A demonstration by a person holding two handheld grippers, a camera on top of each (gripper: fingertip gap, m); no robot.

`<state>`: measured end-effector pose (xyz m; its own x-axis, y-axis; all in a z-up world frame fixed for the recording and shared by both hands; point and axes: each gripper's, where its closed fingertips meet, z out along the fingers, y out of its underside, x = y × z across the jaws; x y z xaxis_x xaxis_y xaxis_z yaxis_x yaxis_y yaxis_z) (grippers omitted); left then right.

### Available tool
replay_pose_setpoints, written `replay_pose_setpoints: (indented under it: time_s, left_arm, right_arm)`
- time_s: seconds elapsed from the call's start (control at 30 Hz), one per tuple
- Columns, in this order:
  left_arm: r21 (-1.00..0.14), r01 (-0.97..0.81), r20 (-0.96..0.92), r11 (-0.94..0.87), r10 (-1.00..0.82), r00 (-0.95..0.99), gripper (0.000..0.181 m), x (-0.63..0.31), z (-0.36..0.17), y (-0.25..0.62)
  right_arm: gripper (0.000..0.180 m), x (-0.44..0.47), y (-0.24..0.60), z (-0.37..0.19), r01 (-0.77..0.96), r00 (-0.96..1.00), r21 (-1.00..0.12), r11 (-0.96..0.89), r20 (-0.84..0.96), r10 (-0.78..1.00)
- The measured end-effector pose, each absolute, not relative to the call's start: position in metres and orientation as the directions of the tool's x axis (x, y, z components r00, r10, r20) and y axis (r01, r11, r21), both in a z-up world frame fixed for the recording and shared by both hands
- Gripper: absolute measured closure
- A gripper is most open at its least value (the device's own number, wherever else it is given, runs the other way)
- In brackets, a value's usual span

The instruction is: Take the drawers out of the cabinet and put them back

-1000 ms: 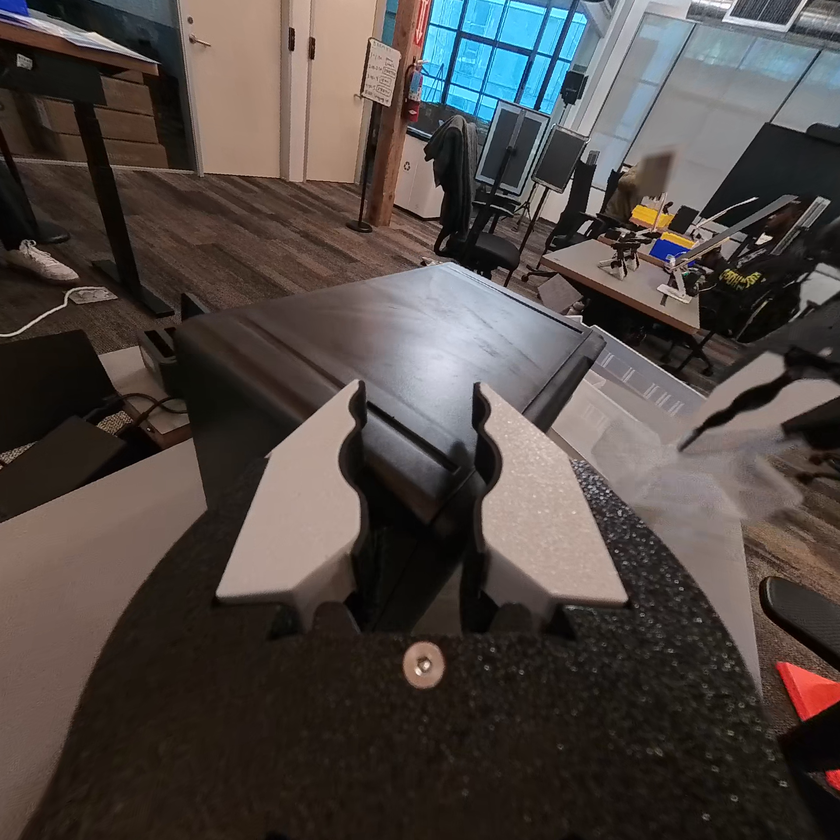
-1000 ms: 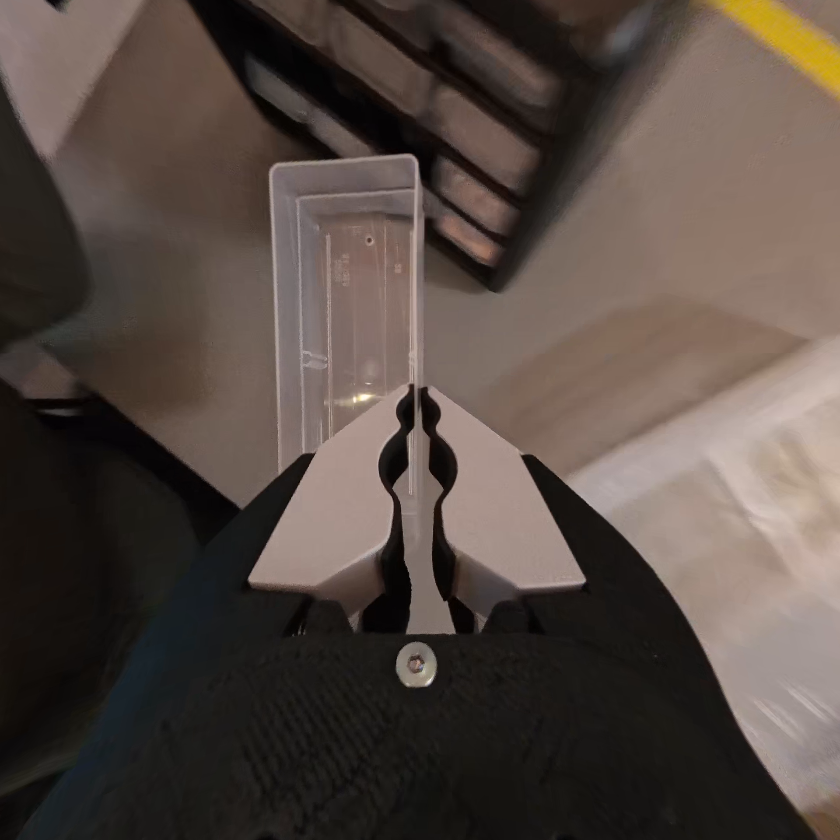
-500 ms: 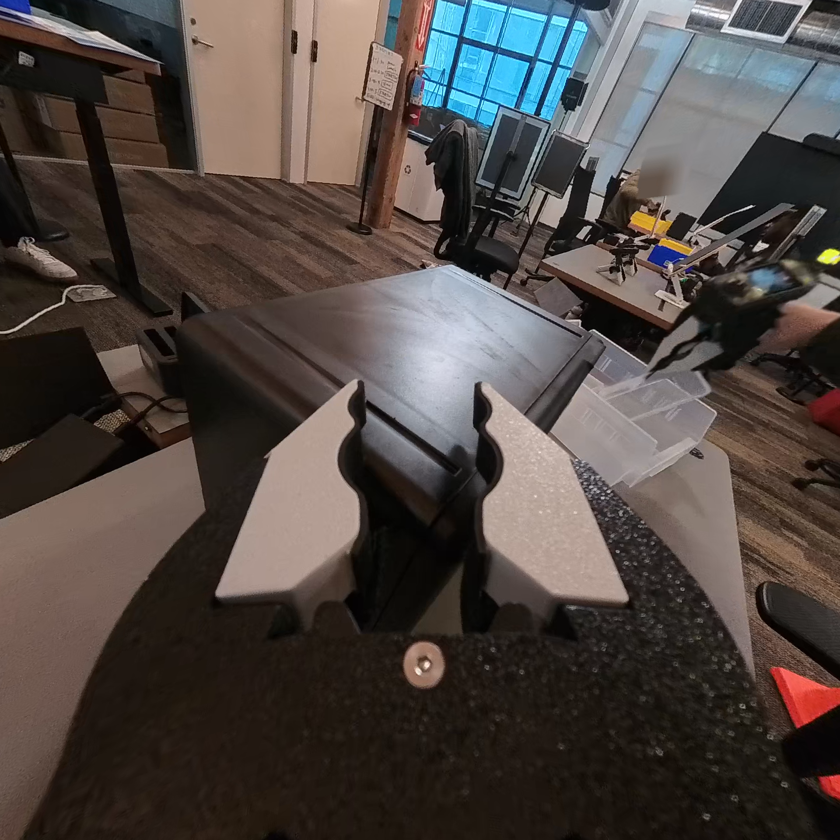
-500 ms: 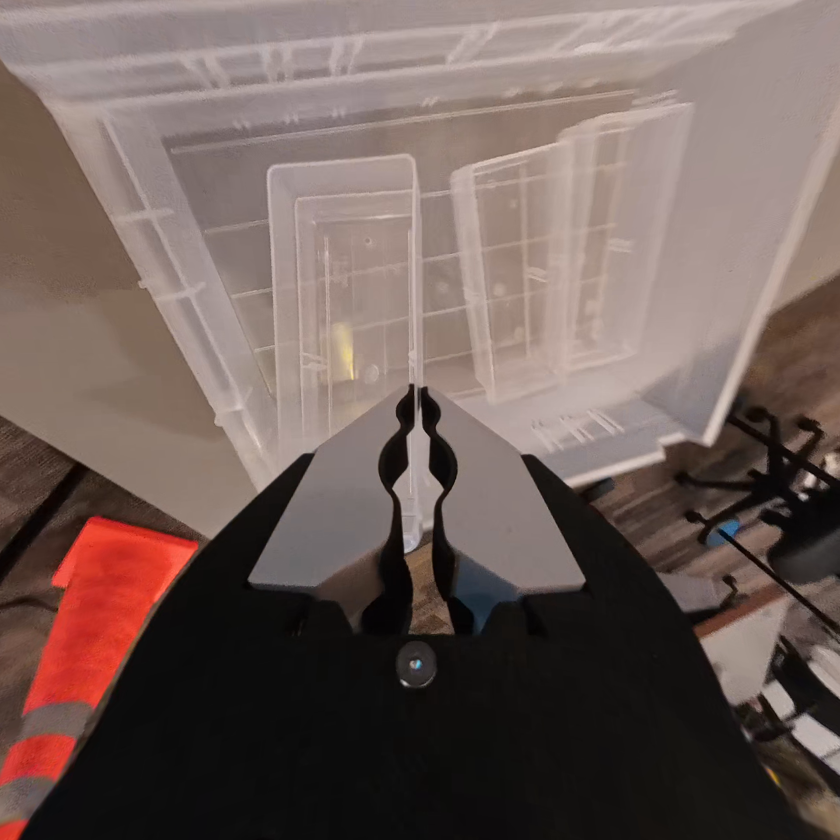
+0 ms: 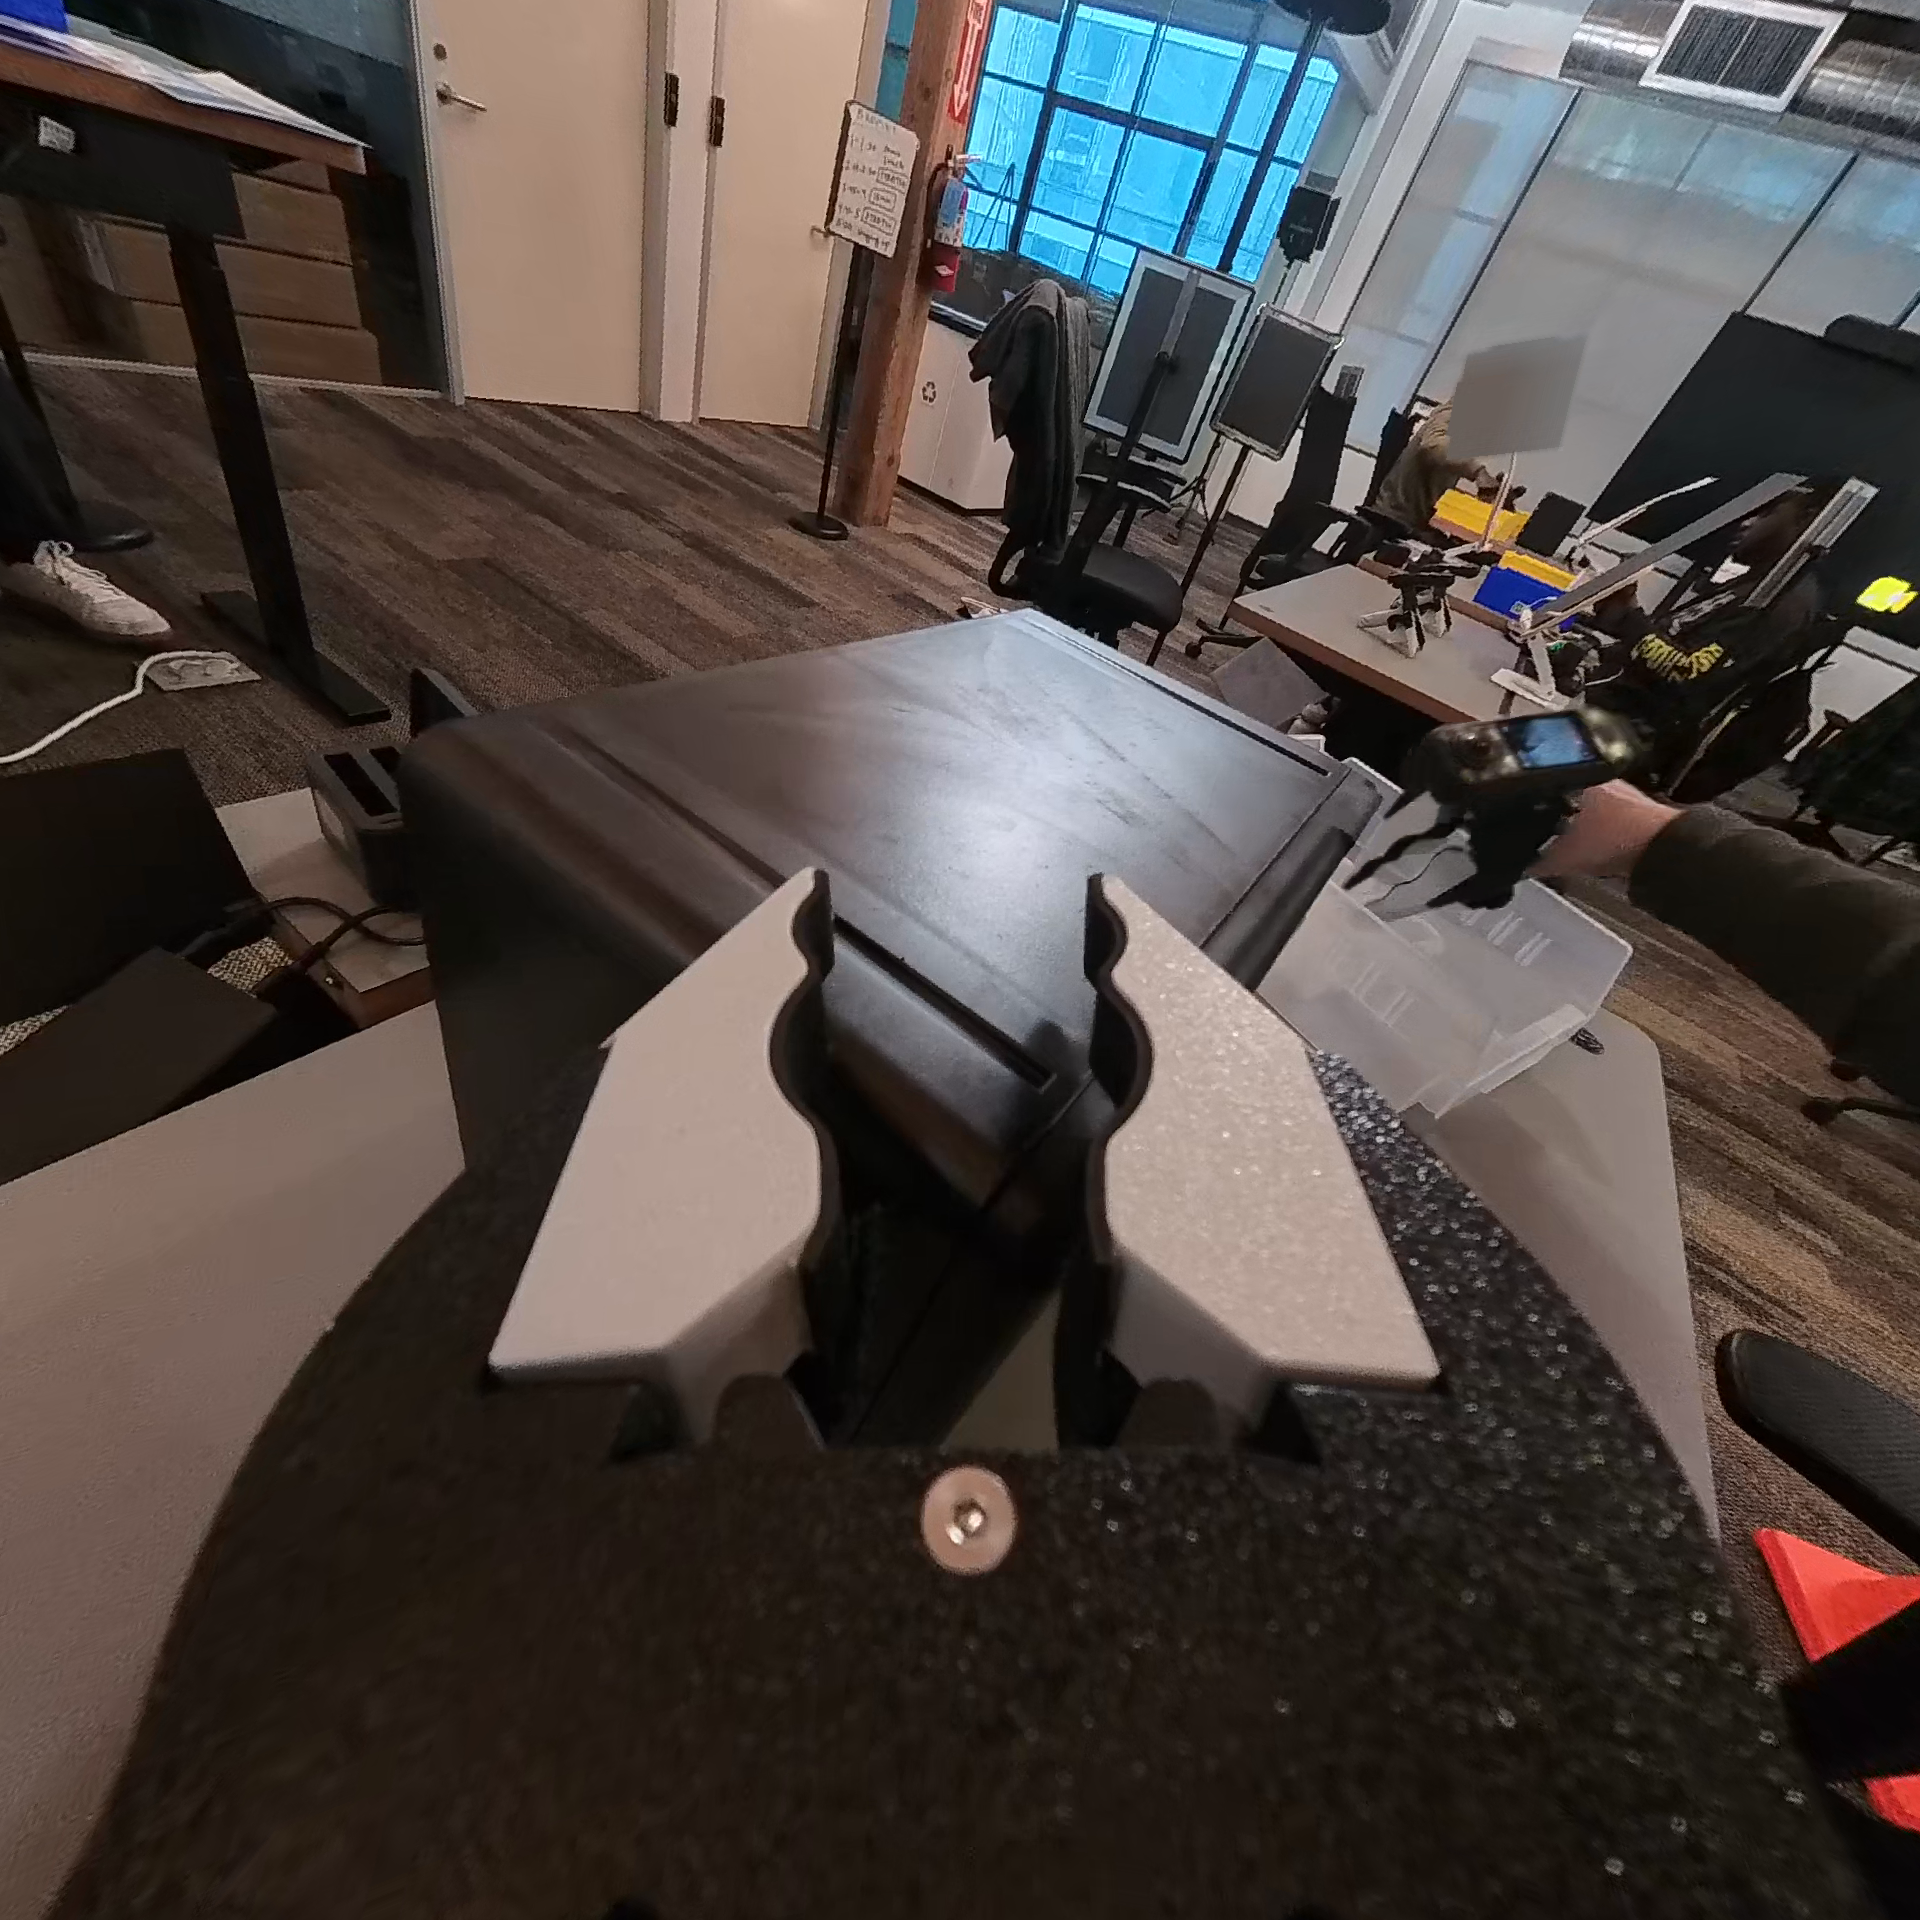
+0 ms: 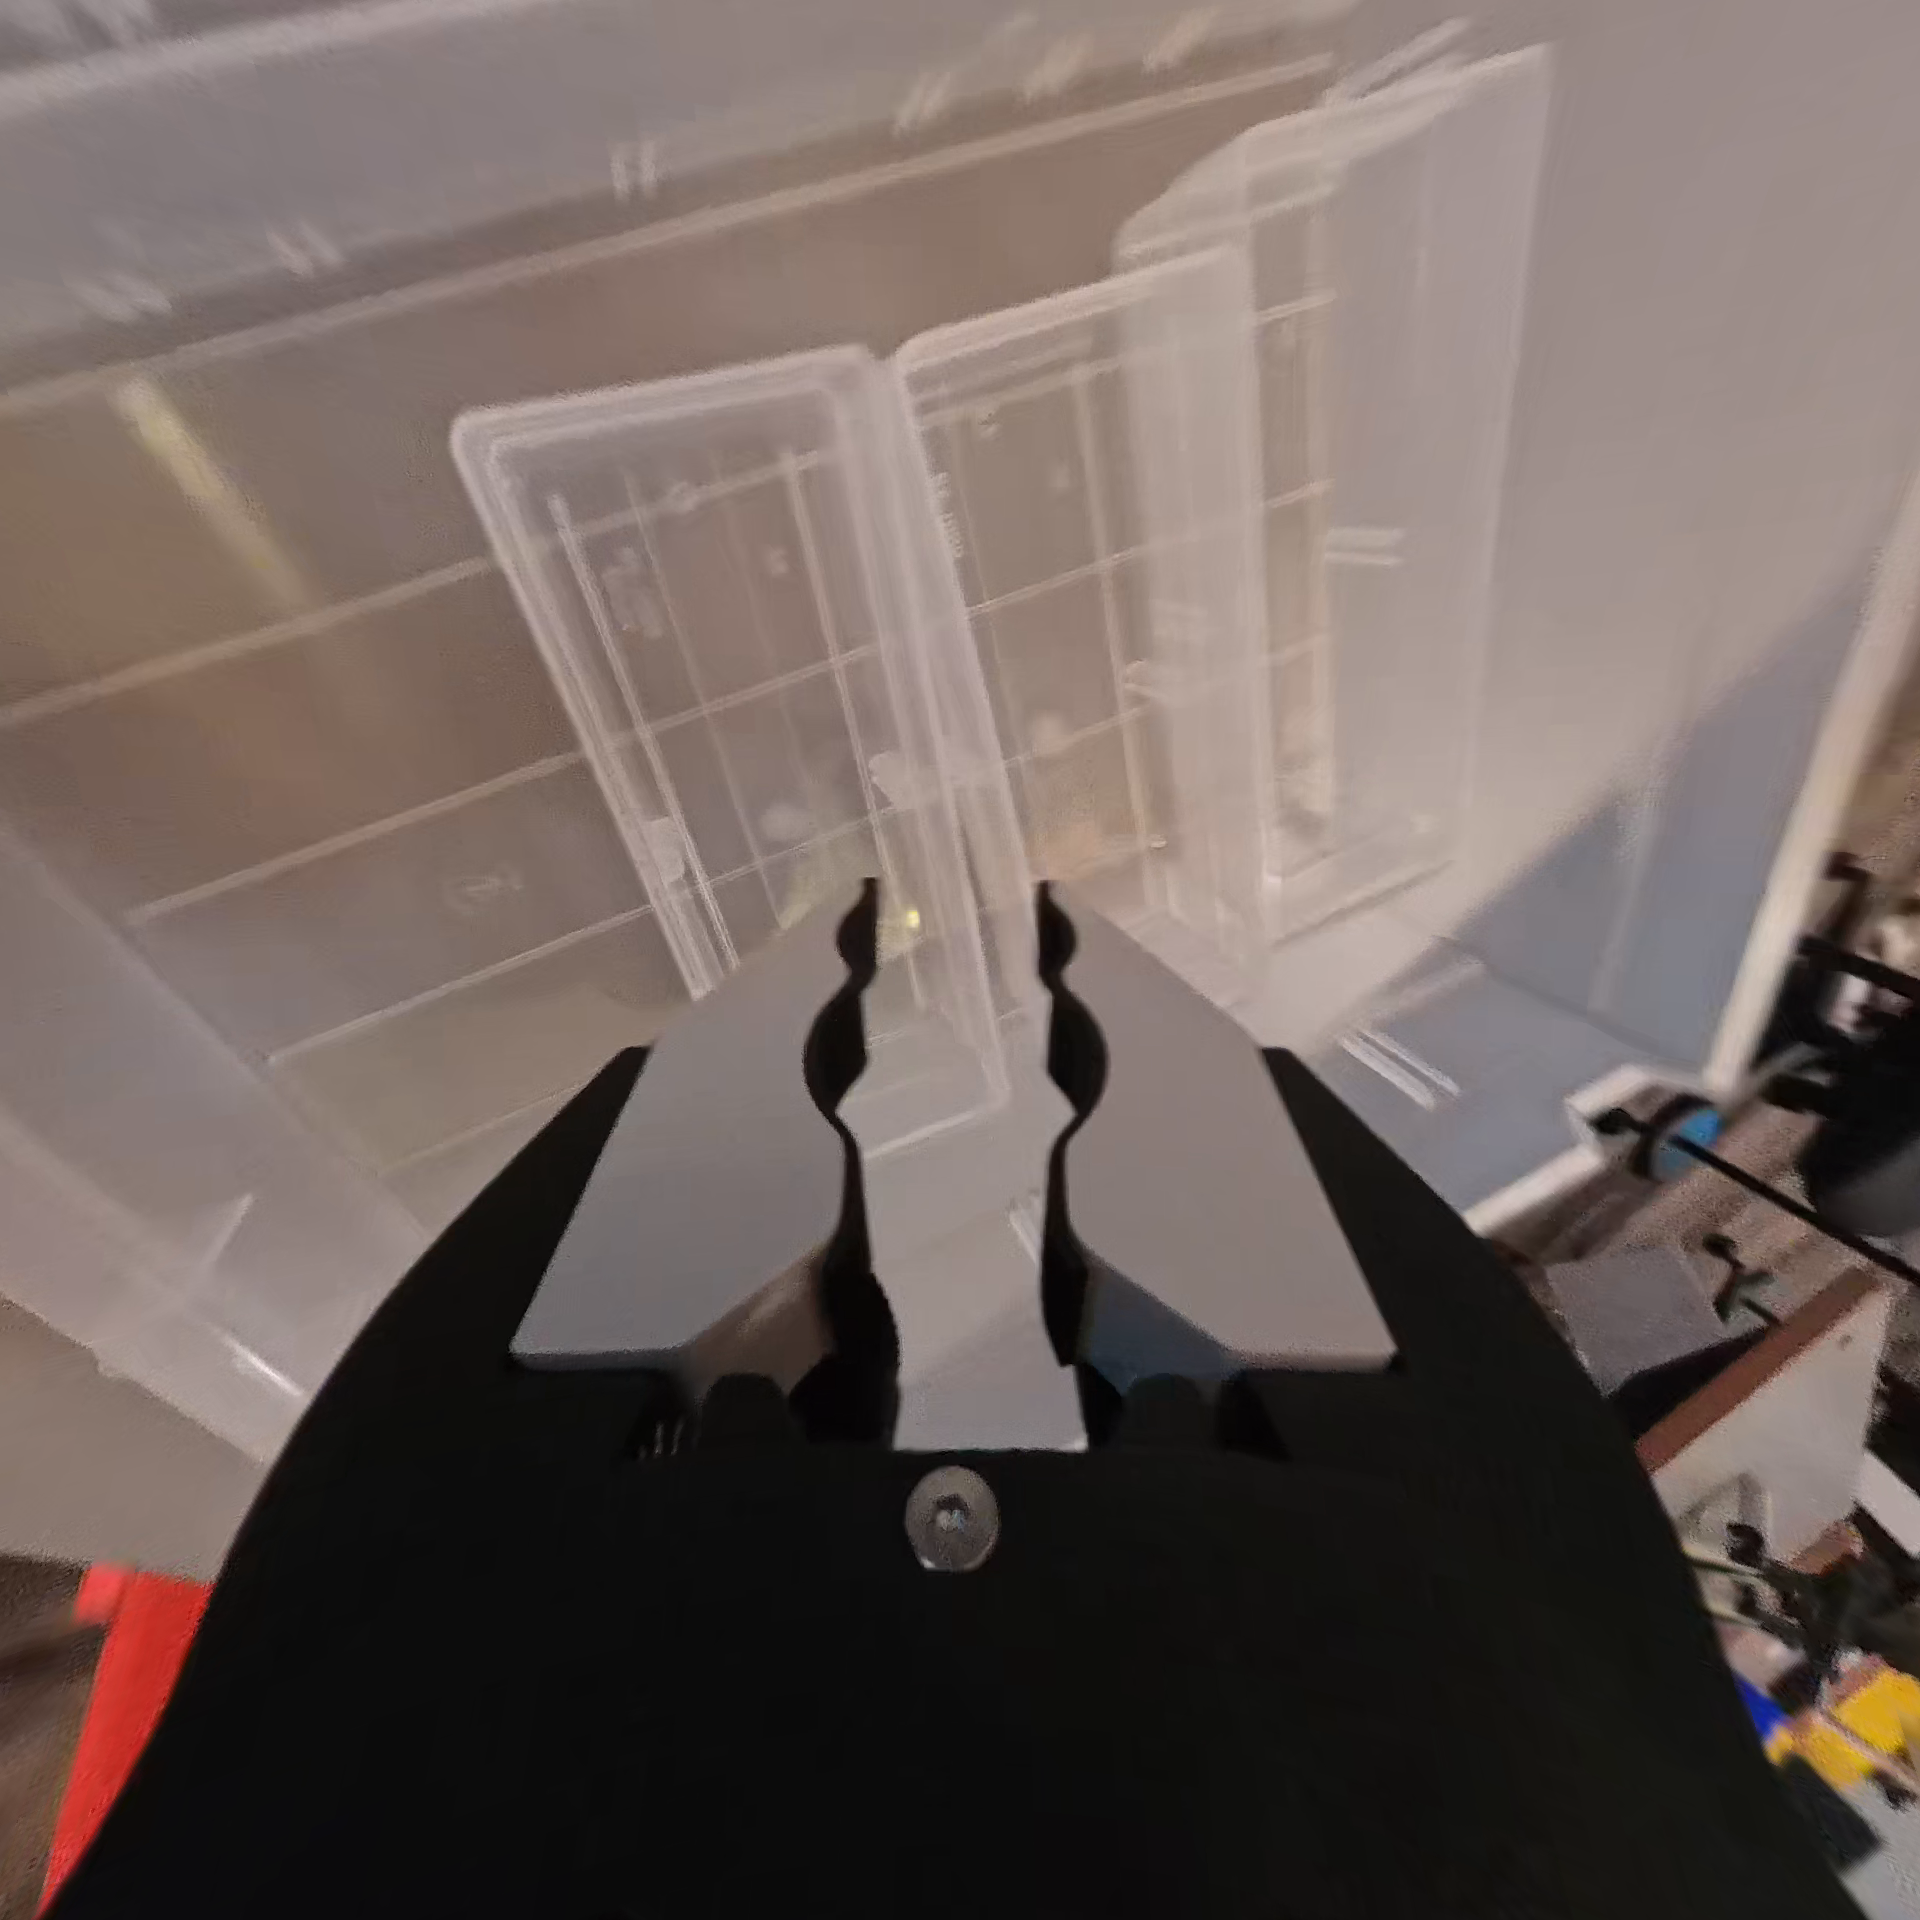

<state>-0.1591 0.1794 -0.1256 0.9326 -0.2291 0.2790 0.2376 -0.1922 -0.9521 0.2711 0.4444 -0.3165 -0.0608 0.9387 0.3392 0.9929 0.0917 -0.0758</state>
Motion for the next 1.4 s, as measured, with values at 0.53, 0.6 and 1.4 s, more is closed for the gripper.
replay_pose_setpoints:
  time_s: [0.53,0.6,1.4]
  left_arm:
    - [-0.950,0.250,0.291,-0.185,-0.244,0.925,0.133,-0.159,-0.125,0.179]
    - [-0.949,0.258,0.298,-0.183,-0.250,0.921,0.134,-0.159,-0.125,0.179]
    - [-0.948,0.262,0.303,-0.179,-0.265,0.915,0.136,-0.159,-0.124,0.178]
  right_arm:
    - [0.152,0.015,0.233,-0.236,0.641,-0.109,-0.061,0.765,0.980,0.169]
    - [0.152,0.004,0.234,-0.255,0.640,-0.152,0.025,0.768,0.984,0.095]
    - [0.132,0.066,0.205,-0.253,0.719,-0.003,-0.079,0.691,0.993,0.116]
